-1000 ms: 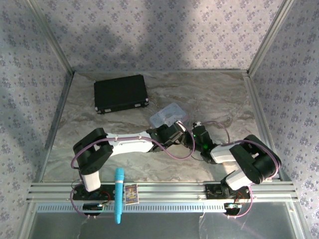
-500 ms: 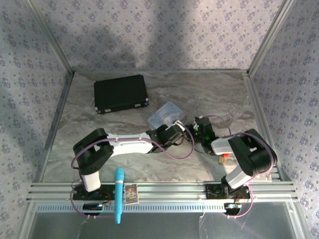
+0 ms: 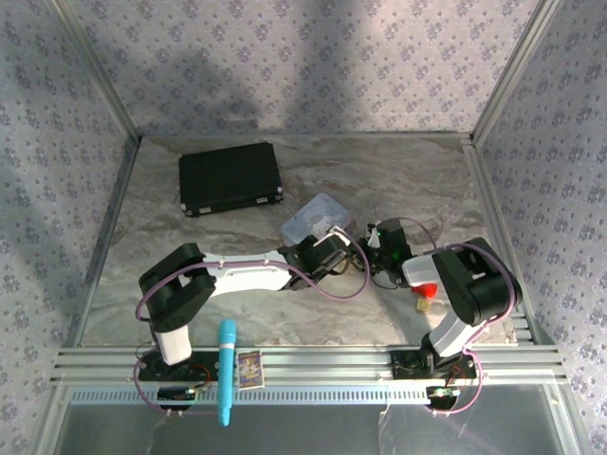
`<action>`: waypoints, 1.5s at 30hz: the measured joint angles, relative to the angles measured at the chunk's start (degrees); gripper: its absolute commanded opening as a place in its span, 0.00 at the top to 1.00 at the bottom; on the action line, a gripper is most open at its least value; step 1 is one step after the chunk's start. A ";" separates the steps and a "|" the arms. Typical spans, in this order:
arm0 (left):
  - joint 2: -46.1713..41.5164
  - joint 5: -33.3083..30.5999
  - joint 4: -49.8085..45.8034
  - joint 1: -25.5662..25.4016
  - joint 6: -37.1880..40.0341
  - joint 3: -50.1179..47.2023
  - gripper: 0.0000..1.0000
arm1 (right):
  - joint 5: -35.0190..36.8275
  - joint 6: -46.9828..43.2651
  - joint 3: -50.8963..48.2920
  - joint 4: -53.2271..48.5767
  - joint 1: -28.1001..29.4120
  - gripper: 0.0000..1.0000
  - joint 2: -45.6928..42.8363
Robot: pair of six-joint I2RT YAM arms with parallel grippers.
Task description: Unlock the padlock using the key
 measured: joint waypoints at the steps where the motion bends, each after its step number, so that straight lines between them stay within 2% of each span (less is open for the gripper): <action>1: 0.02 0.02 -0.31 0.37 -0.24 0.07 0.52 | -0.72 -1.90 1.55 -3.45 -0.33 1.00 0.07; 7: 0.81 -2.21 -3.21 3.39 0.74 0.83 0.27 | -4.11 -13.49 10.12 -20.83 -1.97 0.96 2.40; 10: 1.05 -3.26 -4.22 4.83 1.11 0.76 0.19 | -3.69 -18.18 12.90 -27.93 -2.45 0.89 2.56; 13: 1.05 -3.39 -4.50 5.70 1.20 0.63 0.14 | -1.36 -22.29 15.78 -35.78 -2.69 0.85 2.27; 19: 1.05 -4.09 -5.57 6.43 0.61 0.63 0.11 | 3.21 -28.22 19.50 -48.00 -3.93 0.76 1.97; 29: -3.74 -4.33 -6.23 10.91 -1.20 -3.50 0.10 | 8.11 -30.84 21.88 -56.89 -4.31 0.67 1.09; 41: -7.48 -4.28 -5.92 13.29 -5.44 -7.21 0.09 | 14.49 -30.86 23.28 -62.90 -1.46 0.37 -0.87; 45: -13.77 -3.34 -5.20 13.29 -6.91 -11.65 0.04 | 18.73 -30.71 23.30 -65.02 0.31 0.30 -3.76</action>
